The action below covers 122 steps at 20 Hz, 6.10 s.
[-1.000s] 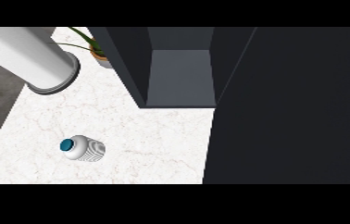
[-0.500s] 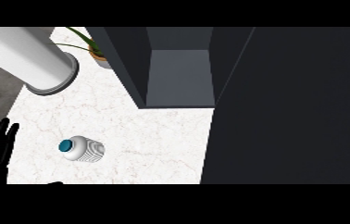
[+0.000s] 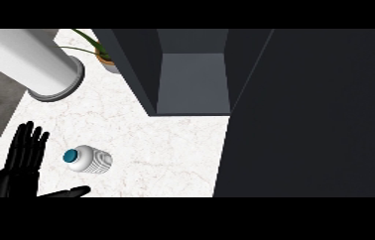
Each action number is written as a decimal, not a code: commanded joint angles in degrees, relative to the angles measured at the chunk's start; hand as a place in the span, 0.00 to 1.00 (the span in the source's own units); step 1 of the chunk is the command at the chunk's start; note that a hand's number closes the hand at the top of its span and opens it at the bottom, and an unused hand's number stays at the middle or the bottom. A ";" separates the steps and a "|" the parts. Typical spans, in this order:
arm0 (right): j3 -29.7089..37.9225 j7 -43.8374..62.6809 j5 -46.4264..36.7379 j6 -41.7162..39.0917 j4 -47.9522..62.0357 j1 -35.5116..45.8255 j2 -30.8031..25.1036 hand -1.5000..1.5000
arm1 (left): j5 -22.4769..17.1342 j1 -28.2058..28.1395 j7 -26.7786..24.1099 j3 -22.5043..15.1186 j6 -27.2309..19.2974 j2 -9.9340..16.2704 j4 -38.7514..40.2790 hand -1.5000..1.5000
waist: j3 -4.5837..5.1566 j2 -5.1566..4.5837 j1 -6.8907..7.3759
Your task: Pick up the bottled water, place it into the cabinet and close the cabinet
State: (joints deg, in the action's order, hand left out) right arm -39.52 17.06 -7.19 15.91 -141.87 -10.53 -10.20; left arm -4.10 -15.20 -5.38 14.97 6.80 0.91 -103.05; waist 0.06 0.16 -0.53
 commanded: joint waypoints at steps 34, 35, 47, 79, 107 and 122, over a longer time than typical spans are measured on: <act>-0.10 3.84 -3.63 3.92 -6.54 3.03 -7.37 0.00 | 1.78 12.43 -35.96 1.52 -1.86 1.77 50.59 0.00 | -0.02 -0.11 0.14; -8.49 3.68 -11.93 6.98 -5.09 2.22 -5.03 0.00 | 0.71 10.75 -25.51 -0.02 -1.51 2.45 39.55 0.00 | -0.04 0.15 0.16; -4.45 -0.21 -5.93 7.75 -1.85 2.65 -5.80 0.00 | -1.79 17.90 -41.02 1.37 2.25 0.41 57.90 1.00 | -0.03 -0.10 0.07; -3.18 1.88 -4.37 8.75 -4.94 2.39 -9.86 0.00 | -16.30 11.03 -27.14 -20.18 -2.91 -0.90 32.13 1.00 | -0.08 -0.01 0.38; -8.31 -0.41 -6.39 10.94 -3.11 1.73 -9.19 0.00 | -13.02 37.01 -8.97 -32.32 -35.35 -0.91 23.11 1.00 | -0.05 -0.08 -0.13; -1.81 -1.27 -0.32 9.42 -6.22 0.61 -12.79 0.00 | -9.51 58.90 -5.02 -28.90 -42.33 -0.90 45.53 1.00 | -0.08 -0.13 -0.28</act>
State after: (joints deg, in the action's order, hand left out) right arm -43.33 13.36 -7.79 26.72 -141.17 -8.27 -20.75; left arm -16.37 39.66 -13.18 -13.87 -33.32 0.11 -60.23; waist 0.01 -0.08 -1.16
